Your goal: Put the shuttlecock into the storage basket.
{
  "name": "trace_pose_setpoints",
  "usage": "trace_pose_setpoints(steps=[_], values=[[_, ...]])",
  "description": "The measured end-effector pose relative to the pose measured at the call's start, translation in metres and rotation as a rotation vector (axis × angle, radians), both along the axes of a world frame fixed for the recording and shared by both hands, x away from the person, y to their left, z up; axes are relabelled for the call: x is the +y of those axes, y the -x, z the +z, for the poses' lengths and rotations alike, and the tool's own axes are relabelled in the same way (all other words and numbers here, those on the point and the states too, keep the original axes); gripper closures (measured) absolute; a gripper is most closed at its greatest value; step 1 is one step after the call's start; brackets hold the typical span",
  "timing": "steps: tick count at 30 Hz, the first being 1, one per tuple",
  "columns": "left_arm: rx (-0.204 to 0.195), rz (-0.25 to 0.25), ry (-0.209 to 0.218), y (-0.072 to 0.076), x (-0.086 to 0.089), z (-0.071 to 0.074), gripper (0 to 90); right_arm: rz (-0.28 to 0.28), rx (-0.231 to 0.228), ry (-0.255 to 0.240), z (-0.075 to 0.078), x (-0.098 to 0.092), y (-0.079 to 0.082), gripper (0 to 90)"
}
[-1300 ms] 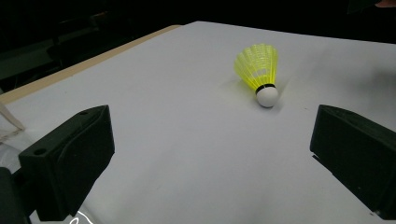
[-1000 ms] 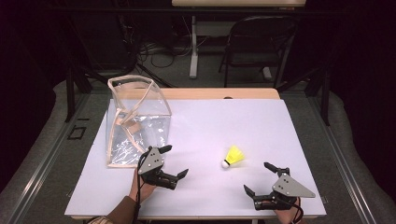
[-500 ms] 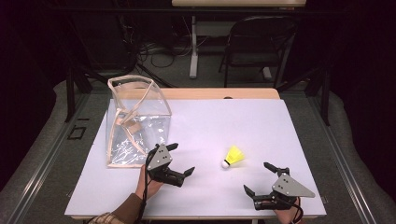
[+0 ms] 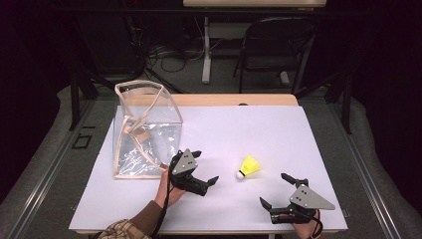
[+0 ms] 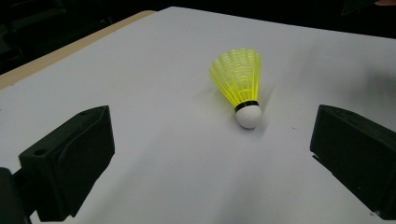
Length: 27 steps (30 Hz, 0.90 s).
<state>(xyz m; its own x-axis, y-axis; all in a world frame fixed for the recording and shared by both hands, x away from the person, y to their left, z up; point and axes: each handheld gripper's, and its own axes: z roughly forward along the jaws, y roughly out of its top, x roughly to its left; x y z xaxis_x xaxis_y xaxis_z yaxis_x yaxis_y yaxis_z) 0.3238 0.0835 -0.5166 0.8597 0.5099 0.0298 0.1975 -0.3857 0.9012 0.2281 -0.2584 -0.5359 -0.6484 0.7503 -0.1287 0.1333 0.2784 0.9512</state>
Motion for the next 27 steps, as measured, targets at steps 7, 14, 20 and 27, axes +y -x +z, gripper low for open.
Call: trace_pose_setpoints(steps=[7,14,20,27], values=[[0.026,-0.004,-0.035,-0.003,-0.014,-0.001,0.0,-0.003,0.000,0.003,-0.001,-0.001,0.000,0.0],[0.067,0.007,-0.081,-0.006,-0.030,-0.001,0.0,-0.006,0.000,0.005,-0.001,-0.001,0.000,0.0],[0.086,0.006,-0.100,-0.008,-0.039,-0.001,0.0,-0.007,0.003,0.014,-0.001,0.000,0.000,0.0],[0.094,0.015,-0.125,-0.010,-0.051,0.001,0.0,-0.010,0.004,0.016,-0.001,0.000,0.000,0.0]])
